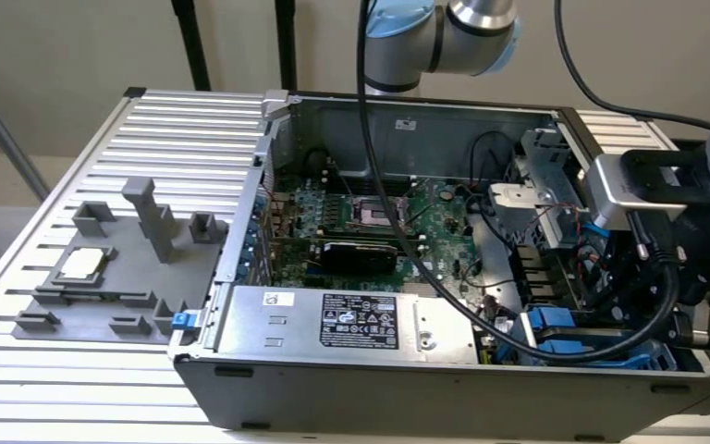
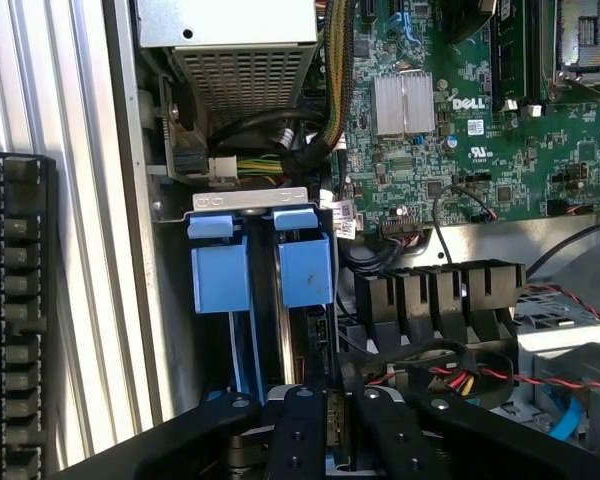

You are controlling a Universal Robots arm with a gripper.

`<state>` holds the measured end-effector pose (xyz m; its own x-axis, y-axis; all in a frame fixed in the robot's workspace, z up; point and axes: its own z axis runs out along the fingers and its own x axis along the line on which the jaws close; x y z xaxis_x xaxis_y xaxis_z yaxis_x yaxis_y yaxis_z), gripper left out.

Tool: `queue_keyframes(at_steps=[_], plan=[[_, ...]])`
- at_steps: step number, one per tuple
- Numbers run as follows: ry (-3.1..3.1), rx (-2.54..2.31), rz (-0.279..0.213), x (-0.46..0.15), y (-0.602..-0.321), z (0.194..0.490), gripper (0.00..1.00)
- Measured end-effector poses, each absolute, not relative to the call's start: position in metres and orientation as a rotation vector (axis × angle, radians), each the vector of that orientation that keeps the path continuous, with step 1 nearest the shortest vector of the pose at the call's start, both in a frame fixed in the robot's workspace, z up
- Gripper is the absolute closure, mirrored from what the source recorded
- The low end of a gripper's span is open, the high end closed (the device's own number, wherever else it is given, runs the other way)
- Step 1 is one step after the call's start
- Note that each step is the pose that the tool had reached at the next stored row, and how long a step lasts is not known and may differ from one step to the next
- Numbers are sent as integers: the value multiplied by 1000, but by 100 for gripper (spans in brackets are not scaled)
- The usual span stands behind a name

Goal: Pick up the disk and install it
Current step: 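Insert the first disk wire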

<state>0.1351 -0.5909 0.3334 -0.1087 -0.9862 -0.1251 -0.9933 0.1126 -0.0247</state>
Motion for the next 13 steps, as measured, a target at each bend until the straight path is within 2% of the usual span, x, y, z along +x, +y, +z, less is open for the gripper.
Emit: queue_keyframes(at_steps=[6,7,13], plan=[[2259,-2021,100,135,-591,334,82],[2260,-2021,101,135,-591,335,75],[2260,-2021,101,131,-591,344,75]])
